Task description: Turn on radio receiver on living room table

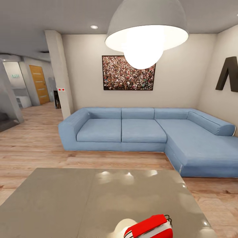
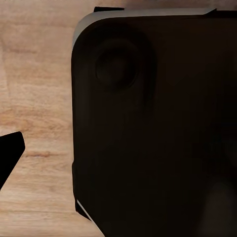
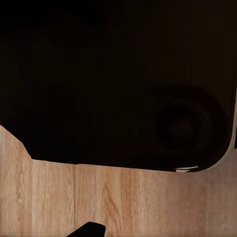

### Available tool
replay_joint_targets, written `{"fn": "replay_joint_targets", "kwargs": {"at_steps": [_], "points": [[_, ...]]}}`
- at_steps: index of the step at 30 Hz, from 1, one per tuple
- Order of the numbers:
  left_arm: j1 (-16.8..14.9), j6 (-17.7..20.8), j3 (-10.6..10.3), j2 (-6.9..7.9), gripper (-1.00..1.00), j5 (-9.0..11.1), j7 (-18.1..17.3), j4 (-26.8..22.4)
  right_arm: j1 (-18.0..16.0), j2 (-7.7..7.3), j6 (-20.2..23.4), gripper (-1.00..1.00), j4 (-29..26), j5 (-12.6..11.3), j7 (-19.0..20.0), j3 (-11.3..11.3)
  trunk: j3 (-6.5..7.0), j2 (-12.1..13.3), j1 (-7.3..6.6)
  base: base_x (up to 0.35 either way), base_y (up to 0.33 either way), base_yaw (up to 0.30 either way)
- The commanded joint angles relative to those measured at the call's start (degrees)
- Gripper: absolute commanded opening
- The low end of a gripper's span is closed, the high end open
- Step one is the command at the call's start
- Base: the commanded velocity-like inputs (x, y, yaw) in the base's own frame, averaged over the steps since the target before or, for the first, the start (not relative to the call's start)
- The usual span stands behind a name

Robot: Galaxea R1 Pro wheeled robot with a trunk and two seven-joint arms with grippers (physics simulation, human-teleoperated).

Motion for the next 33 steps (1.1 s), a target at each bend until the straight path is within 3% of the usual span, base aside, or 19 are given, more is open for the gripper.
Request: {"fn": "replay_joint_targets", "kwargs": {"at_steps": [1,17,33], "points": [[0.0,0.0,0.0,0.00,1.00,0.0,0.0,0.0,0.0,0.00,0.0,1.00,0.0,0.0,0.0,0.0,0.00,0.0,0.00,0.000,0.000,0.006],[0.0,0.1,0.1,-0.09,1.00,0.0,0.0,-0.7,0.0,-0.01,0.0,1.00,0.0,-0.1,0.0,0.0,0.00,0.0,0.00,0.000,0.000,0.001],[0.0,0.5,0.1,-0.07,1.00,0.1,0.2,-0.7,0.0,-0.10,0.0,1.00,0.0,-0.5,0.0,-0.2,2.87,6.4,-3.51,0.000,0.000,0.000]]}}
